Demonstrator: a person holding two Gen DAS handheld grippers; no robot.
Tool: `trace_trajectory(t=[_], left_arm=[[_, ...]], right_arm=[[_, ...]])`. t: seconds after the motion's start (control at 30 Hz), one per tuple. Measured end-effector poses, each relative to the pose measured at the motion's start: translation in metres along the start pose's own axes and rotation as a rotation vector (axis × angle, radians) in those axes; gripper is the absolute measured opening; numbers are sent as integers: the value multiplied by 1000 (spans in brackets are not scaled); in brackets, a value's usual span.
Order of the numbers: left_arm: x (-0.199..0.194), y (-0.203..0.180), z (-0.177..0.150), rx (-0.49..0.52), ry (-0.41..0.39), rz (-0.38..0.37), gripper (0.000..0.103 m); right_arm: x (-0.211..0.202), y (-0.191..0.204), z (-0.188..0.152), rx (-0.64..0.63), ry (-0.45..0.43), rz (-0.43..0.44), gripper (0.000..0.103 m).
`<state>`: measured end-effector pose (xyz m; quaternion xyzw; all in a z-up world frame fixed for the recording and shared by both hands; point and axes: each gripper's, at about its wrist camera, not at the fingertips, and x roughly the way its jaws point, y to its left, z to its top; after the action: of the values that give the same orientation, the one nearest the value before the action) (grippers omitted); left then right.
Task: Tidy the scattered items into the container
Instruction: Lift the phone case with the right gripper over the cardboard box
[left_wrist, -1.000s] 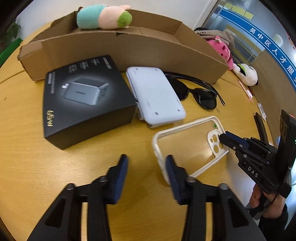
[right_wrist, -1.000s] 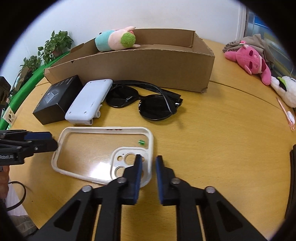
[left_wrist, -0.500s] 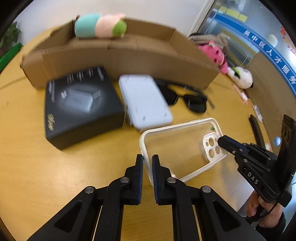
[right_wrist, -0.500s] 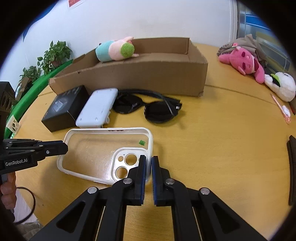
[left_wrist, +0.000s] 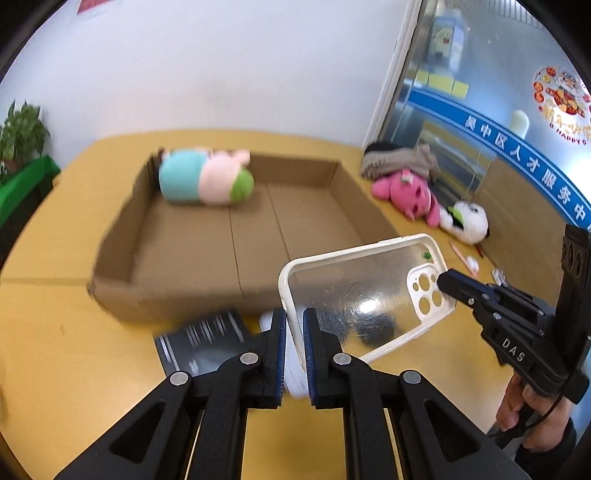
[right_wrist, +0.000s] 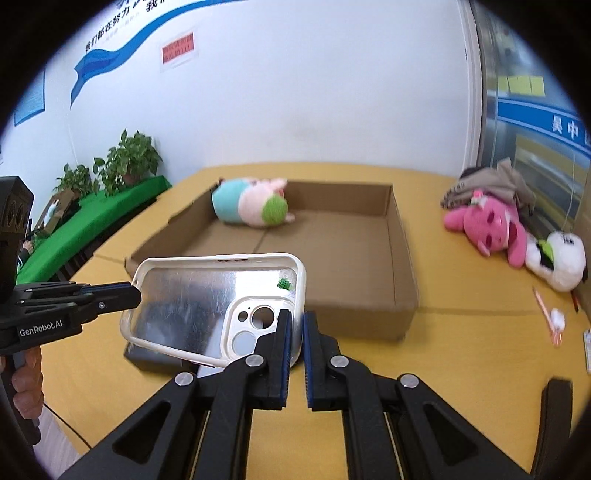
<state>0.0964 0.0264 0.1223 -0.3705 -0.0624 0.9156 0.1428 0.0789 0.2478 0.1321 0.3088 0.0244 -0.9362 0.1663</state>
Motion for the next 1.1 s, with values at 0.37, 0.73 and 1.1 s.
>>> trace_trajectory(t=[0.37,0.73,1.1], left_arm=[[9,51,92,-18,-67,14,9],[70,124,141,-86,44,53,8],[163,165,138,-134,226,95,6]], right_arm=[[43,9,94,1,-75,59,5],[135,25,132,84,6,123,5],[247,12,90,257,253,149,6]])
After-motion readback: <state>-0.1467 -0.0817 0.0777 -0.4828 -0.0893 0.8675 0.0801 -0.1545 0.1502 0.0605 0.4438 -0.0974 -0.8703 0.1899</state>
